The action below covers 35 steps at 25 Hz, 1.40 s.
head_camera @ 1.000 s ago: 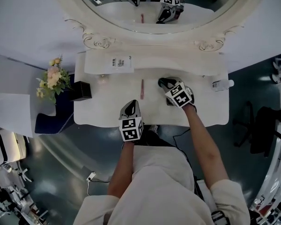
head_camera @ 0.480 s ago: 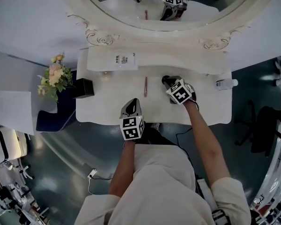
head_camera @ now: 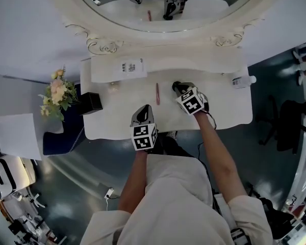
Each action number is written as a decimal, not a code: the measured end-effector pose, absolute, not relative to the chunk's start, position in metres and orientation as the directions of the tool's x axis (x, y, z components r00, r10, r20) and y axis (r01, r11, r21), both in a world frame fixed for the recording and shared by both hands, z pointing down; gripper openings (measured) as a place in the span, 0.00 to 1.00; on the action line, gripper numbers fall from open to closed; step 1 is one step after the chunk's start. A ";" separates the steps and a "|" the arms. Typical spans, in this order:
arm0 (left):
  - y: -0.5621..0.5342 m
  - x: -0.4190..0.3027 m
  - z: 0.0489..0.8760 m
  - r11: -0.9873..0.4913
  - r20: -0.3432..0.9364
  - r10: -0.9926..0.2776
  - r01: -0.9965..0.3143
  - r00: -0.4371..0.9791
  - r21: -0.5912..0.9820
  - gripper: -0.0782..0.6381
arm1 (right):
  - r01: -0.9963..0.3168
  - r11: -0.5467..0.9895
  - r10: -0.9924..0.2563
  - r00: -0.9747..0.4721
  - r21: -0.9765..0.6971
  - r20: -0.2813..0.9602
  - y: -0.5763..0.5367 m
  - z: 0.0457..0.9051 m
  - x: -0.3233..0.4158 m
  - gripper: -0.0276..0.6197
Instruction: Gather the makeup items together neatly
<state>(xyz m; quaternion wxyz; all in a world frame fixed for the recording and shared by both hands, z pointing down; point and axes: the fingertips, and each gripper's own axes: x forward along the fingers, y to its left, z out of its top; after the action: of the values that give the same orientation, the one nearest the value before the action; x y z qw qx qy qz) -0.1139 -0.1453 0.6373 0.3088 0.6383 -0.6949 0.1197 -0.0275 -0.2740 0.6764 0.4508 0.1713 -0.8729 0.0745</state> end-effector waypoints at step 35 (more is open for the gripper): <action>-0.196 -0.138 0.645 -0.063 0.572 -0.788 -0.954 0.229 0.294 0.13 | -0.834 0.552 -0.487 -0.331 -0.009 0.808 -0.211 0.684 -0.002 0.13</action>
<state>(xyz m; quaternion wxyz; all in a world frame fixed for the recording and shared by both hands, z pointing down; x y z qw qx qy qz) -0.1384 -0.1956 0.6453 0.3162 0.7172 -0.6070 0.1311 -0.0025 -0.2114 0.6837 0.3976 0.4201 -0.7861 0.2181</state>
